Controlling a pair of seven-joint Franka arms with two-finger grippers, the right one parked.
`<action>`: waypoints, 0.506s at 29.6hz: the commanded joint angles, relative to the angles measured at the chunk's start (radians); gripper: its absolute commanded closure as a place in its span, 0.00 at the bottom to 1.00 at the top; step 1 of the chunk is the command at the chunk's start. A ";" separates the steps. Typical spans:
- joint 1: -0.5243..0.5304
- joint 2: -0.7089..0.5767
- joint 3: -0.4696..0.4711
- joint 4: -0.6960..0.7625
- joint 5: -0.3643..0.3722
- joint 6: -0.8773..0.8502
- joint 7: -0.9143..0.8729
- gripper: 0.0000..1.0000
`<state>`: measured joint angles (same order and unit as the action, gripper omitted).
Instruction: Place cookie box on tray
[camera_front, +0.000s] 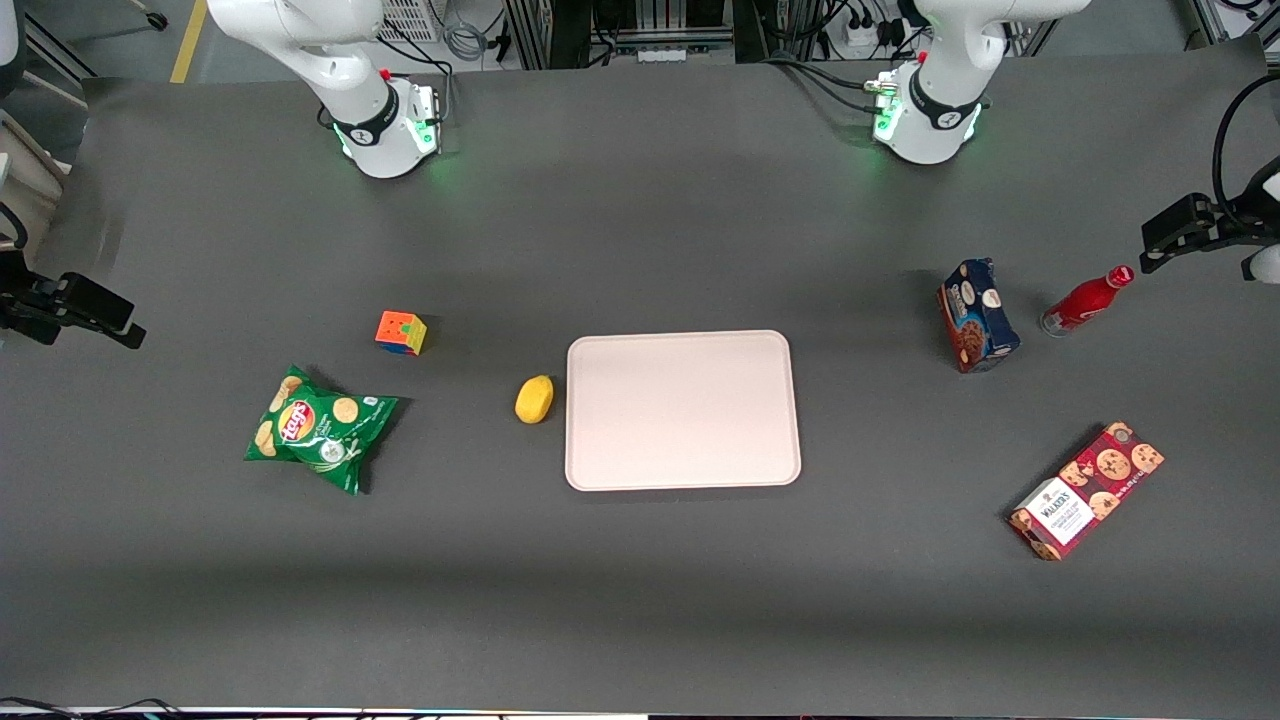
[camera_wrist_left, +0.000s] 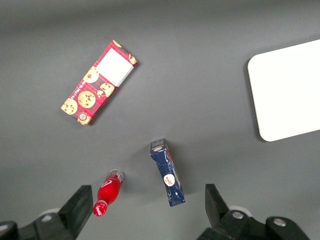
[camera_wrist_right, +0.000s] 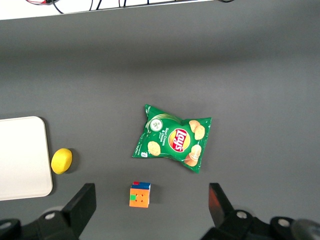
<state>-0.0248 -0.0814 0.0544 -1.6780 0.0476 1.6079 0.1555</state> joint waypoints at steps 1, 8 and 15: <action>-0.009 -0.008 -0.002 0.003 0.020 -0.017 -0.030 0.00; -0.010 -0.011 -0.004 0.006 0.018 -0.054 -0.034 0.00; -0.009 -0.026 -0.016 0.089 0.026 -0.224 -0.033 0.00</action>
<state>-0.0248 -0.0839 0.0482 -1.6629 0.0505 1.5158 0.1426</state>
